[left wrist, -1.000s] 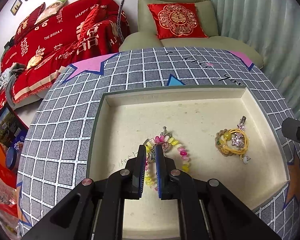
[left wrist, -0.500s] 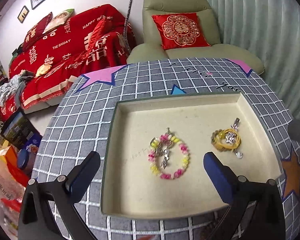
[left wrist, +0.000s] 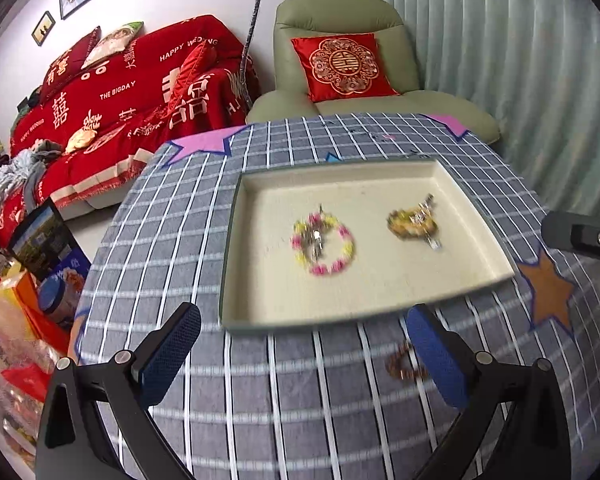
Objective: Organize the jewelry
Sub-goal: 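Withdraw both tools from the tray toward the brown bead bracelet and black clip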
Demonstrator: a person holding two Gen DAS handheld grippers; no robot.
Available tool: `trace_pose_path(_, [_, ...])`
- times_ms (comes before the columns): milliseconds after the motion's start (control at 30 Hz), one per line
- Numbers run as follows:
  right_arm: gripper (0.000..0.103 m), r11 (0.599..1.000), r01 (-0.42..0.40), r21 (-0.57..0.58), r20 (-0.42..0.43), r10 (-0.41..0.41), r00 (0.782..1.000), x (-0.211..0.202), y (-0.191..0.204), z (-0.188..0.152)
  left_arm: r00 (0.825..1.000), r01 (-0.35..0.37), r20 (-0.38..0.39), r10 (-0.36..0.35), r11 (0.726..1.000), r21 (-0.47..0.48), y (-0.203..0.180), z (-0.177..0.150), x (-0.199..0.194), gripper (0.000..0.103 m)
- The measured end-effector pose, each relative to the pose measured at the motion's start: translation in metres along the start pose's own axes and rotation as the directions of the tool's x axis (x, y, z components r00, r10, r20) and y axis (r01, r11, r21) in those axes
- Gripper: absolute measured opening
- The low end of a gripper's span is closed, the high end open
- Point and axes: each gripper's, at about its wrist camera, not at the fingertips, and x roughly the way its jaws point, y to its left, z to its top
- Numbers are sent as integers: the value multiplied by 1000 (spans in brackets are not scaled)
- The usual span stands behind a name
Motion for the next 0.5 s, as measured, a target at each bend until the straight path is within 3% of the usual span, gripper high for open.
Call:
trace_pose_path(267, [103,999,-36,11,-60,36,998,-14,1,-43,997,69,-37,-70,997,-21,0,-63,-35,103])
trace_pose_path(500, [103,1000,-11,12,-116,13,993,-6,-4,-71,994,96,-56,-95,995,19,-19,-105,-52,103])
